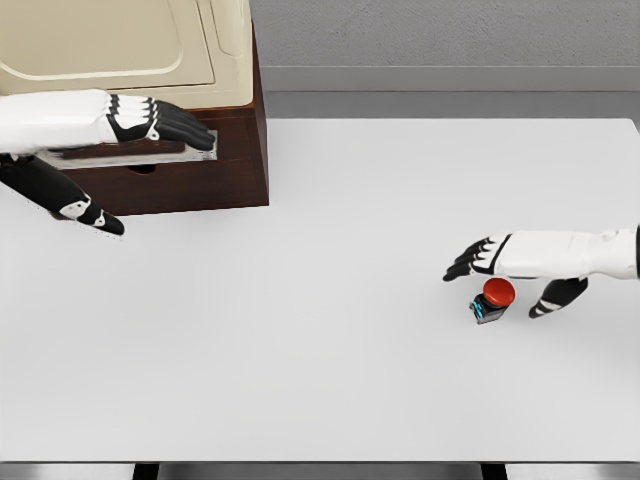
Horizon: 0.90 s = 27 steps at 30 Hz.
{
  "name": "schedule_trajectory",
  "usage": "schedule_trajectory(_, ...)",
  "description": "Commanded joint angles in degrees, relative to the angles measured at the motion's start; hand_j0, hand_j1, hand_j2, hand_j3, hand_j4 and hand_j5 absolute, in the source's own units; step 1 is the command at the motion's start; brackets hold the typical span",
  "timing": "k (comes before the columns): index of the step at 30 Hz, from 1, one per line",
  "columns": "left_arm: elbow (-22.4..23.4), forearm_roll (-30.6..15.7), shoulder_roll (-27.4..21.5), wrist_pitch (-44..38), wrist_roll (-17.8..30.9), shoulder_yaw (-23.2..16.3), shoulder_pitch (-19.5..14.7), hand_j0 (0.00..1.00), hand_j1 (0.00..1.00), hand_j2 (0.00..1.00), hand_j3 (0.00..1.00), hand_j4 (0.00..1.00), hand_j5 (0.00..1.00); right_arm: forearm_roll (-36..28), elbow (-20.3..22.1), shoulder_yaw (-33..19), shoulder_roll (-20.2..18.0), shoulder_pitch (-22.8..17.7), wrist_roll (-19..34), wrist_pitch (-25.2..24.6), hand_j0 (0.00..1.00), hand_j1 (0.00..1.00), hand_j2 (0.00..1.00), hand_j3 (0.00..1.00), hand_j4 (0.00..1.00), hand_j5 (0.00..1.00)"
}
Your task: Open the cabinet drawer with left arm, and place a switch into the drawer with right arm
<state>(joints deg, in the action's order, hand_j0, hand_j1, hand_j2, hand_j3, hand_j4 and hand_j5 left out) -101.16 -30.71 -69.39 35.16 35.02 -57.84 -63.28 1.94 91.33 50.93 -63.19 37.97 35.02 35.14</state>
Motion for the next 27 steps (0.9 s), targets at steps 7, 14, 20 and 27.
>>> schedule_trajectory(7,0.0,-0.05,-0.31,-0.16,-0.02,-1.75,-0.09,0.97,0.97,0.97,0.97,0.97,0.97,-0.36,-0.8,1.62,0.88,0.0,-0.02,-0.14,1.0,1.0,1.0,1.0,1.0,1.0)
schedule_trajectory(14,0.61,1.88,4.18,-0.16,-0.02,-2.1,-0.53,0.97,0.97,0.97,0.97,0.97,0.97,-0.27,-3.79,2.15,2.29,0.09,-0.02,-0.14,1.0,1.0,1.0,1.0,1.0,1.0)
schedule_trajectory(20,2.72,1.7,6.11,-0.16,-0.02,-2.37,-0.79,0.96,0.96,0.96,0.96,0.96,0.96,-0.18,-3.26,2.15,2.46,0.18,-0.02,-0.14,0.94,0.94,0.94,0.94,0.94,0.94)
schedule_trajectory(27,2.55,0.03,1.98,-6.07,-0.02,-2.1,-0.44,0.96,0.96,0.96,0.96,0.96,0.96,-0.18,-3.09,2.15,2.46,0.18,-0.02,-0.14,0.8,0.8,0.8,0.8,0.8,0.8)
